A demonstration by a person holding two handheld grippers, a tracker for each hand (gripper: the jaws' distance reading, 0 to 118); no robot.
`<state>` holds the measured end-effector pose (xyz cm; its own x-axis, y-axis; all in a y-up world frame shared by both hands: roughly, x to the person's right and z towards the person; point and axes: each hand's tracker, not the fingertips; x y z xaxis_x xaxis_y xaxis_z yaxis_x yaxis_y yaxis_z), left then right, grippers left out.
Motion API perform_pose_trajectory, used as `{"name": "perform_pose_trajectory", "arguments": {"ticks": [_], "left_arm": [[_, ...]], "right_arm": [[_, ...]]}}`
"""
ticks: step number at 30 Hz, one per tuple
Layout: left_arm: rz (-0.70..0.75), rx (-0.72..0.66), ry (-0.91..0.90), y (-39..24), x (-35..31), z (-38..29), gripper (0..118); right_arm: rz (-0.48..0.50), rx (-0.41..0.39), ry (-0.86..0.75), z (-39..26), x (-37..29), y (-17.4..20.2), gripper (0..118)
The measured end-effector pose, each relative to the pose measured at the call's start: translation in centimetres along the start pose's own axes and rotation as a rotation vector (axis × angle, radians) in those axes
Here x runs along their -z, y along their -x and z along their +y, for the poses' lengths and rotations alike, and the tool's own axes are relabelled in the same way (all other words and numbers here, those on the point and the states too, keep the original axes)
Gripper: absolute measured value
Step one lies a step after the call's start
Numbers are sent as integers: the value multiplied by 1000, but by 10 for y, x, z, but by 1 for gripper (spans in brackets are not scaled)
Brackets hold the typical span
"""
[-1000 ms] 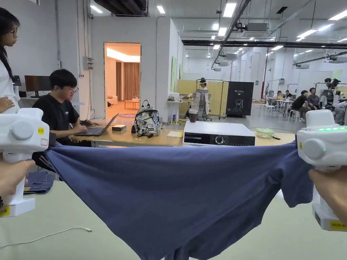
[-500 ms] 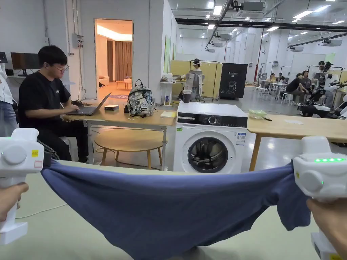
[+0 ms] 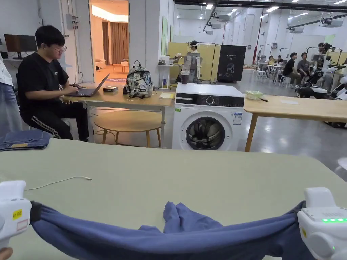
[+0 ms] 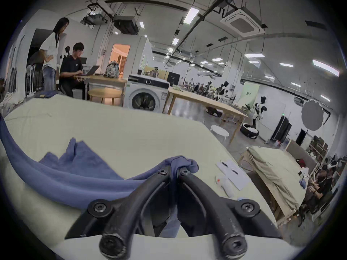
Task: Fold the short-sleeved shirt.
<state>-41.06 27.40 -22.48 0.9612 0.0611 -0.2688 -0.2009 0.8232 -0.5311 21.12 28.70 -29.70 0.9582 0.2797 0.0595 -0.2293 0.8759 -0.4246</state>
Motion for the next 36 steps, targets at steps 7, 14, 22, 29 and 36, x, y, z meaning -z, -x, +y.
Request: {"name": "perform_pose_trajectory", "arguments": {"ticks": [7, 14, 22, 29, 36], "left_arm": [[15, -35, 104, 22, -8, -86, 0], [32, -36, 264, 38, 10, -145, 0], [57, 25, 384, 28, 27, -172, 0], [122, 73, 340, 3, 11, -157, 52], [-9, 55, 144, -46, 1, -125, 64]], "right_arm": [[21, -3, 118, -63, -14, 6, 3], [26, -14, 247, -117, -1, 8, 3], [34, -53, 372, -151, 4, 9, 3], [54, -35, 350, -147, -2, 16, 65], [143, 78, 174, -104, -22, 57, 77]]}}
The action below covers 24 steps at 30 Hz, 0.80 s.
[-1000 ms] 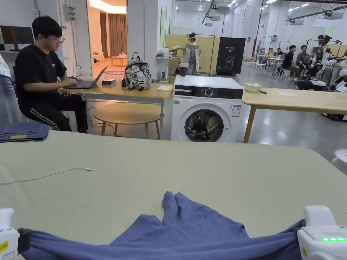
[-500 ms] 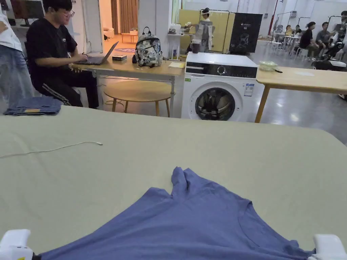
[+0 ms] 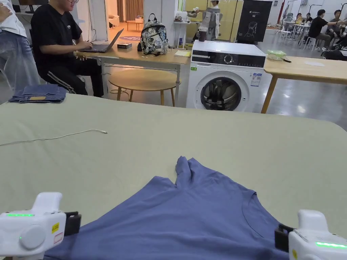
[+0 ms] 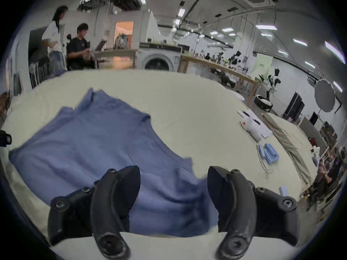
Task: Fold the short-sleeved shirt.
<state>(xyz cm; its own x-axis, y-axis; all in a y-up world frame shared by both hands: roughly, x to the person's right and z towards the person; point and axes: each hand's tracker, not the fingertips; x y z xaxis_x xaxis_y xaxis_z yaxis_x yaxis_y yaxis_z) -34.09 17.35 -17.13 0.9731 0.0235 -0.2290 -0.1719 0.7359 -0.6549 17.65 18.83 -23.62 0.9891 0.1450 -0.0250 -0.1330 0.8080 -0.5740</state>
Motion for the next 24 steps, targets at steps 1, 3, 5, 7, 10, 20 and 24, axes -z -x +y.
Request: {"name": "perform_pose_trajectory", "arguments": {"ticks": [1, 3, 5, 7, 10, 20, 24], "left_arm": [[-14, 6, -44, -7, 0, 6, 63], [-32, 14, -128, -25, -8, 16, 63], [-32, 18, -223, -43, -19, 27, 53], [-29, 27, -298, -59, -30, 35, 33], [-20, 59, -393, -80, -42, 46, 19], [-16, 84, -506, -110, -70, 64, 0], [-5, 84, -507, -103, -73, 64, 0]], "right_arm": [[11, 17, -35, 6, -3, 9, 77], [47, 53, -115, 17, -13, 25, 76], [80, 87, -202, 29, -25, 41, 68], [94, 98, -278, 37, -28, 54, 31], [104, 105, -362, 50, -38, 72, 4], [169, 128, -438, 71, -54, 96, 0], [163, 104, -459, 70, -53, 102, 0]]}}
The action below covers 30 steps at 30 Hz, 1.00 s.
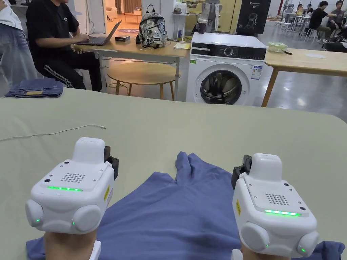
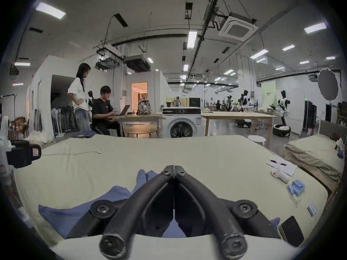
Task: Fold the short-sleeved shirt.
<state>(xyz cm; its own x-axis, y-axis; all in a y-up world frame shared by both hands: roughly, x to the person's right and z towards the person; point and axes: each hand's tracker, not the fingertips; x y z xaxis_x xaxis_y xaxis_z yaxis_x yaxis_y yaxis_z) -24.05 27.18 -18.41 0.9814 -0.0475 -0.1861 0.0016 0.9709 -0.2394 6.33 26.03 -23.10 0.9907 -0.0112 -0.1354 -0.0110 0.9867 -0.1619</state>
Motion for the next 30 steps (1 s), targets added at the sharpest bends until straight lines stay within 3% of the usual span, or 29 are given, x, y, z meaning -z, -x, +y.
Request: {"name": "perform_pose_trajectory", "arguments": {"ticks": [8, 19, 20, 22, 24, 25, 30], "left_arm": [[29, 0, 157, 46, 8, -13, 0], [41, -258, 579, 165, 27, -62, 0], [56, -279, 616, 181, 36, -73, 4], [79, -311, 665, 197, 41, -85, 24], [111, -341, 707, 204, 43, -97, 59], [119, -352, 730, 206, 45, -103, 67], [126, -360, 851, 192, 54, -124, 68]], "right_arm": [[13, -52, 21, -6, 10, 13, 0], [41, -82, 133, -32, 31, 24, 0], [43, -84, 144, -35, 32, 25, 0], [51, -88, 167, -40, 36, 26, 0], [56, -89, 187, -48, 41, 28, 0], [57, -92, 197, -51, 42, 29, 0], [61, -97, 230, -60, 46, 32, 0]]}}
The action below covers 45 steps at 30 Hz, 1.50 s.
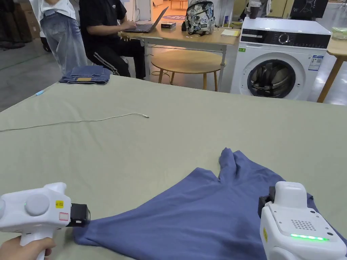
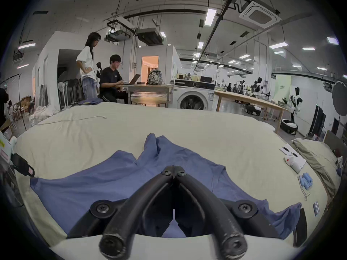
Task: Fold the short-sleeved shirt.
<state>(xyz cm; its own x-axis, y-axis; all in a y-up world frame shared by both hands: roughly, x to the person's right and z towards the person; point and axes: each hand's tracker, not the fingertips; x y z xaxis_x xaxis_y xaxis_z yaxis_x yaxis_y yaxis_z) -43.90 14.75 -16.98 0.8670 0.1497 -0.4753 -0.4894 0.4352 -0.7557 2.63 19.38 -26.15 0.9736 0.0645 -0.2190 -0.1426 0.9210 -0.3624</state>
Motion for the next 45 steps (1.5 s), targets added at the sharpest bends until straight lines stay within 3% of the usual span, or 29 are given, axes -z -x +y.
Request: {"name": "perform_pose_trajectory", "arguments": {"ticks": [5, 8, 11, 13, 14, 22, 27, 31, 32, 35, 36, 40, 45], "left_arm": [[99, 17, 31, -16, 14, -14, 66], [136, 35, 21, -25, 13, -13, 57], [156, 104, 21, -35, 14, -12, 36], [142, 139, 24, -44, 13, -12, 6], [135, 138, 24, -43, 15, -9, 0], [75, 59, -5, -32, 13, -11, 0], [71, 56, -8, -34, 10, -12, 0], [81, 41, 4, -36, 13, -10, 0], [84, 38, 4, -36, 13, -9, 0], [90, 36, 3, -37, 15, -6, 0], [92, 35, 5, -37, 15, -5, 0], [100, 40, 7, -38, 16, -4, 0], [102, 42, 11, -34, 16, 0, 0]], "right_arm": [[2, 1, 22, -4, 4, 2, 0], [6, -4, 32, -6, 8, 3, 0], [15, -5, 46, -6, 10, 5, 0], [20, -4, 54, -7, 12, 6, 0], [24, -1, 60, -7, 14, 5, 0], [43, 8, 126, 14, 44, -26, 0], [92, -8, 269, 45, 121, -60, 0], [129, -156, 373, 55, 200, -77, 0], [127, -185, 389, 59, 214, -78, 5], [209, -120, 461, 71, 240, -89, 49], [190, -121, 491, 71, 252, -91, 60], [174, -185, 528, 66, 287, -100, 62], [224, -163, 614, 55, 312, -107, 62]]}}
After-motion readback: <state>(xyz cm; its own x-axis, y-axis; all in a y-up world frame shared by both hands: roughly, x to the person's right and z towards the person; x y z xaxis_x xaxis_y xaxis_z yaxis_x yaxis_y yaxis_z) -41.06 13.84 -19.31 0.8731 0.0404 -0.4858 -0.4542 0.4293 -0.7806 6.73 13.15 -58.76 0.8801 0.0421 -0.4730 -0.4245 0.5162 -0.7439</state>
